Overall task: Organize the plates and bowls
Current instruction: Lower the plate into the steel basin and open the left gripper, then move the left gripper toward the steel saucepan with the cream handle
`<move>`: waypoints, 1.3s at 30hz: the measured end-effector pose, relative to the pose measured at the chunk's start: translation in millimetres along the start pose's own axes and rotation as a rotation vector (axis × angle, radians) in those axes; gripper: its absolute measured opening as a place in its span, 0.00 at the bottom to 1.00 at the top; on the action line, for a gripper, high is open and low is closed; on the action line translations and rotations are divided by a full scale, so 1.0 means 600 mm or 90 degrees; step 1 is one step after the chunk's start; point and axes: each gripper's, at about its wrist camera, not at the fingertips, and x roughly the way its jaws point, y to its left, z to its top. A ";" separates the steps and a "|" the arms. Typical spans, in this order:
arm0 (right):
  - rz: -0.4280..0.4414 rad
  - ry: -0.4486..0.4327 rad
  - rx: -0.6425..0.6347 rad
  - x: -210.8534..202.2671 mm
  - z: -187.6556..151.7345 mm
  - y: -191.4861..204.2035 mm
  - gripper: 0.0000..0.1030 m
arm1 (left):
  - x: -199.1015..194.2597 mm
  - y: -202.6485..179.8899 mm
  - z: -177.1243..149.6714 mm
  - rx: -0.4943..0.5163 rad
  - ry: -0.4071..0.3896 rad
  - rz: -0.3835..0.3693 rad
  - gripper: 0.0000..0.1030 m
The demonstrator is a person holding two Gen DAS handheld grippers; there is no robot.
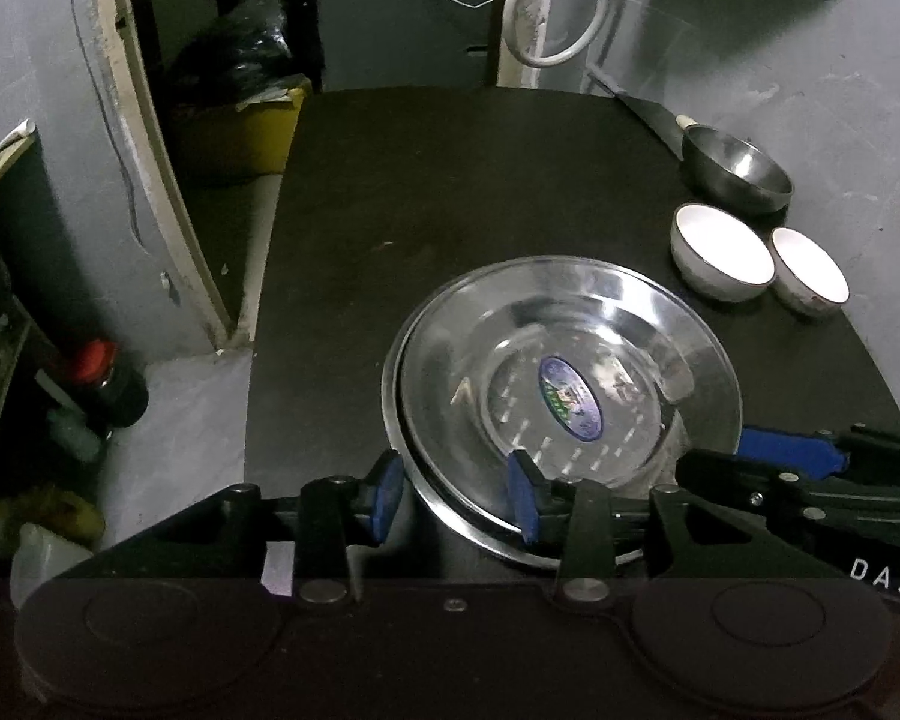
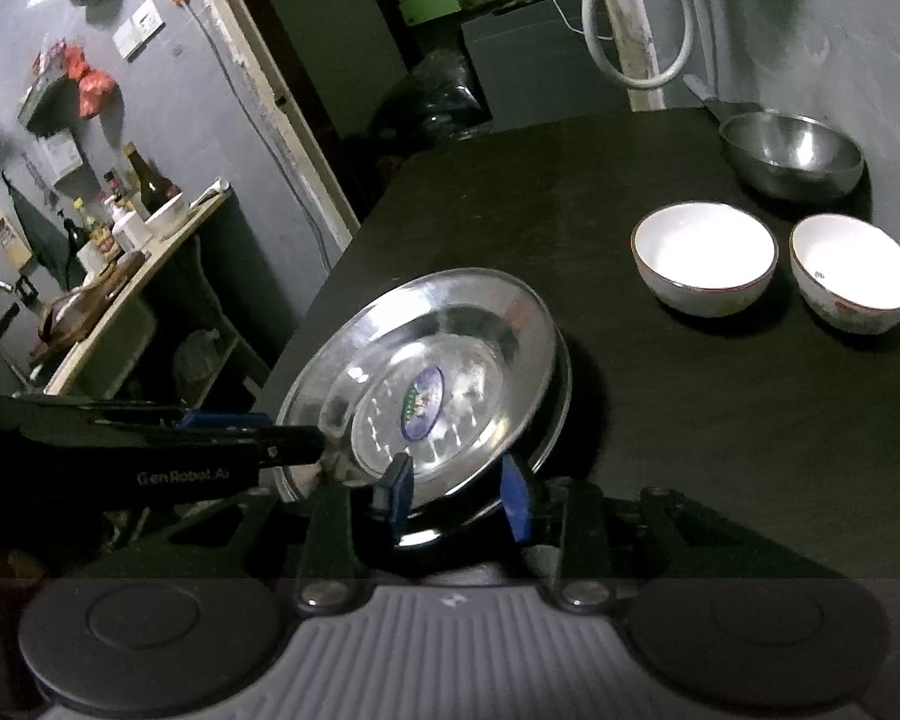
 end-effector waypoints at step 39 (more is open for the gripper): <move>-0.245 -0.226 0.118 -0.288 -0.035 0.103 1.00 | -0.215 0.064 0.033 0.061 -0.201 -0.146 0.99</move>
